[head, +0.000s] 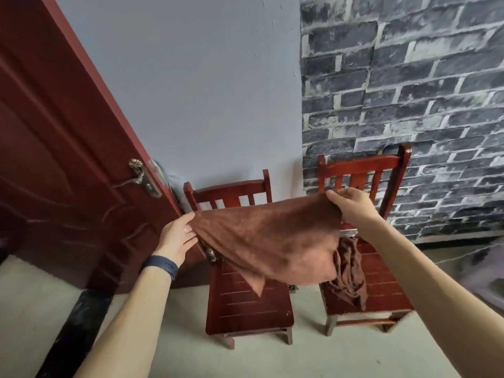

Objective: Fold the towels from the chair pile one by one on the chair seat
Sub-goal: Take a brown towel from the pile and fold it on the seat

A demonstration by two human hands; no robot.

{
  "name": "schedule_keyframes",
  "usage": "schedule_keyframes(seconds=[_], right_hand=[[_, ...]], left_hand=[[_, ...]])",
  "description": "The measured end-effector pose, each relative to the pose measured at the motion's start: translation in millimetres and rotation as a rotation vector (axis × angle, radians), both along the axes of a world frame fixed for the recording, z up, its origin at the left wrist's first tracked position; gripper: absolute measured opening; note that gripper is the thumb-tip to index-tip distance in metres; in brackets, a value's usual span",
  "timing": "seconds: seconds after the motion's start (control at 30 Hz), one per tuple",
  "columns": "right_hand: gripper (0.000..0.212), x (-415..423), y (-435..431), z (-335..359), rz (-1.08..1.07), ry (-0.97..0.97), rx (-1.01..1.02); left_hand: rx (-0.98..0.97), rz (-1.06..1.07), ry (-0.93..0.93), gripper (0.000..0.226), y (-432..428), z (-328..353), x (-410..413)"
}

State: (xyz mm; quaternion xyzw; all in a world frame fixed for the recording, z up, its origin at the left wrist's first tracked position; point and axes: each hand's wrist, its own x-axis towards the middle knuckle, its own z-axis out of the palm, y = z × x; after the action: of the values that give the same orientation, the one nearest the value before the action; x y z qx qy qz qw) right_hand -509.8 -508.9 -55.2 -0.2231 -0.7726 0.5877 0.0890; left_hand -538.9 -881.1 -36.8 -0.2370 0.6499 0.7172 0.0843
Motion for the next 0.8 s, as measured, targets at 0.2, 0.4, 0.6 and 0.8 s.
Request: schedule_keyframes(seconds=[0.2, 0.4, 0.6, 0.8], right_hand=[[0.029, -13, -21, 17, 0.059, 0.066, 0.074], [0.040, -26, -46, 29, 0.479, -0.233, -0.197], [0.035, -51, -74, 39, 0.607, -0.252, 0.452], [0.013, -69, -103, 58, 0.333, -0.025, 0.546]], left_hand=[[0.204, 0.027, 0.042, 0.039, -28, 1, -6], [0.136, -0.012, 0.075, 0.016, -54, 17, -6], [-0.264, -0.085, 0.155, 0.017, -100, 26, -12], [-0.437, 0.010, 0.261, 0.028, -131, 35, -31]])
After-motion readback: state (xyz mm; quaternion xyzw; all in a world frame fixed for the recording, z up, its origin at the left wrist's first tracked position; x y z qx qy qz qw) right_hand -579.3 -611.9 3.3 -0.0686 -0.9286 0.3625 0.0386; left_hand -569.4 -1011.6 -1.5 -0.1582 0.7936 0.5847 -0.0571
